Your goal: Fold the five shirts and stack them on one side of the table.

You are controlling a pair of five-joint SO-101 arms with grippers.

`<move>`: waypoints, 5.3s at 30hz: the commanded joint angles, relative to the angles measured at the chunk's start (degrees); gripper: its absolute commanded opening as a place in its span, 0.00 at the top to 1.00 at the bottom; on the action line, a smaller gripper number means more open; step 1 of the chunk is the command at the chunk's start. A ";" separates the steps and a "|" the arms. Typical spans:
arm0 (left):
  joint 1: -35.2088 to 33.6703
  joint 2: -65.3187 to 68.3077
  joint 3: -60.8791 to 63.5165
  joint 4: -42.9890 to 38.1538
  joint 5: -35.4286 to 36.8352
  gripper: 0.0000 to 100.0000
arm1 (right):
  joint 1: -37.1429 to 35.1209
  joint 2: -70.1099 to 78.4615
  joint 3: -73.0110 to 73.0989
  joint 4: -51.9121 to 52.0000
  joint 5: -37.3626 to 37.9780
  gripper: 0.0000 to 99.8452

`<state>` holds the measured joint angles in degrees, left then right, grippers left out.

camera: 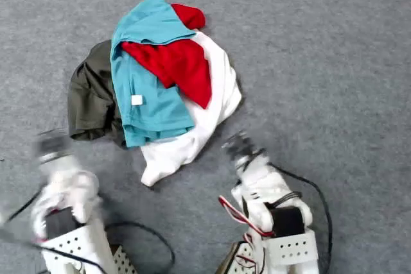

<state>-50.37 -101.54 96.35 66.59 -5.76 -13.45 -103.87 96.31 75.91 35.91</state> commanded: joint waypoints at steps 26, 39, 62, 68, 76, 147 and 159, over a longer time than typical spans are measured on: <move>-0.53 -2.77 0.53 -0.62 0.53 0.98 | -0.40 -5.93 0.40 1.76 3.96 0.60; 15.56 -2.68 0.53 -0.88 0.44 0.98 | -0.40 -5.93 0.40 1.76 3.96 0.60; 35.60 -2.51 0.53 -0.53 0.53 0.98 | -0.40 -5.93 0.40 1.76 3.96 0.60; 35.60 -2.51 0.53 -0.44 0.53 0.98 | -0.40 -5.93 0.40 1.76 3.96 0.60; 35.69 -2.51 0.53 -0.44 0.53 0.98 | -0.40 -5.93 0.40 1.76 3.96 0.60; 31.47 -2.59 0.53 -0.79 0.44 0.98 | -0.57 -5.93 0.40 1.67 3.87 0.60; 30.51 -2.59 0.53 -0.88 0.53 0.98 | -3.47 -5.93 0.40 0.62 4.22 0.60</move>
<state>-19.16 -101.63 96.35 66.59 -5.49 -15.91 -103.96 96.66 74.24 38.37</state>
